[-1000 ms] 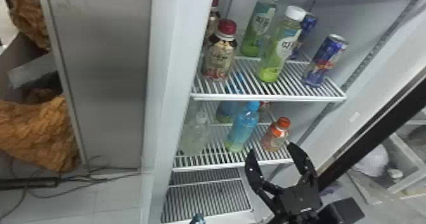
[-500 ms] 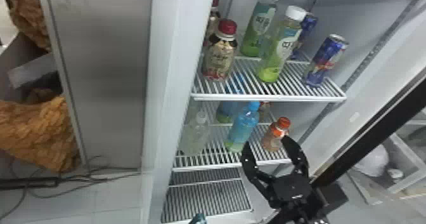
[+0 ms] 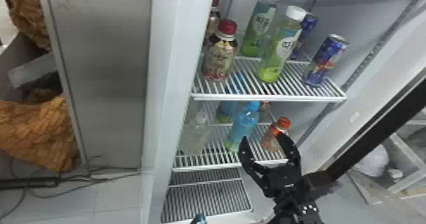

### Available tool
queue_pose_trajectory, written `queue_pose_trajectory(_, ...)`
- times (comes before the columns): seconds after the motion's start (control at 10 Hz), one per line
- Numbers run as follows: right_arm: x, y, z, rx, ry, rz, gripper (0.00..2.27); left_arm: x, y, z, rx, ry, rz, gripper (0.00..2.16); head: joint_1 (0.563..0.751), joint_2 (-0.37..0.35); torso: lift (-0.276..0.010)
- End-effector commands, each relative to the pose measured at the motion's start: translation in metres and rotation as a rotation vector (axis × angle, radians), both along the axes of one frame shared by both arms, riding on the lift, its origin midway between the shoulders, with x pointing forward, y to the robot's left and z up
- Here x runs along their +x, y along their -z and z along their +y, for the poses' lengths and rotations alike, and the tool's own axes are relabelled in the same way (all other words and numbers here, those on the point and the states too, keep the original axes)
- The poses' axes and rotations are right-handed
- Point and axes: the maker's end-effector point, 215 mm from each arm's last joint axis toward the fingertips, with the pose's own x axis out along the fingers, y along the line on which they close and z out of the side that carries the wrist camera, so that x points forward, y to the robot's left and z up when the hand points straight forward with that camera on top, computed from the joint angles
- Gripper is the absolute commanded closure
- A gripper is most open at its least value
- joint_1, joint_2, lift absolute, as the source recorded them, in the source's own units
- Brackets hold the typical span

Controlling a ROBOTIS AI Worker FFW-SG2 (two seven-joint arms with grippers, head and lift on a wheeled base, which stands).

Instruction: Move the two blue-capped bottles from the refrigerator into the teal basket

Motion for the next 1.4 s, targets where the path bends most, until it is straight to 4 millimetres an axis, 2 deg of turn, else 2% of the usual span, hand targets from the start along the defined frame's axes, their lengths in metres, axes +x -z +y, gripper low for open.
queue_pose_trajectory(0.0, 0.009, 0.007, -0.004, 0.005, 0.008, 0.007, 0.11, 0.000, 0.001, 0.000, 0.002, 0.000, 0.000, 1.14, 0.695, -0.350, -0.143)
queue_pose_trajectory(0.7, 0.049, 0.020, -0.004, 0.021, -0.001, 0.015, 0.12, -0.003, 0.001, -0.002, 0.006, 0.015, -0.006, 1.14, 0.695, -0.350, -0.143)
queue_pose_trajectory(1.1, 0.066, 0.021, -0.012, 0.024, 0.011, 0.013, 0.12, -0.004, -0.001, -0.003, 0.001, 0.019, -0.007, 1.14, 0.695, -0.350, -0.143)
queue_pose_trajectory(1.3, 0.075, 0.017, -0.013, 0.039, 0.009, -0.004, 0.18, -0.004, -0.001, -0.004, -0.001, 0.020, -0.006, 1.14, 0.695, -0.350, -0.143)
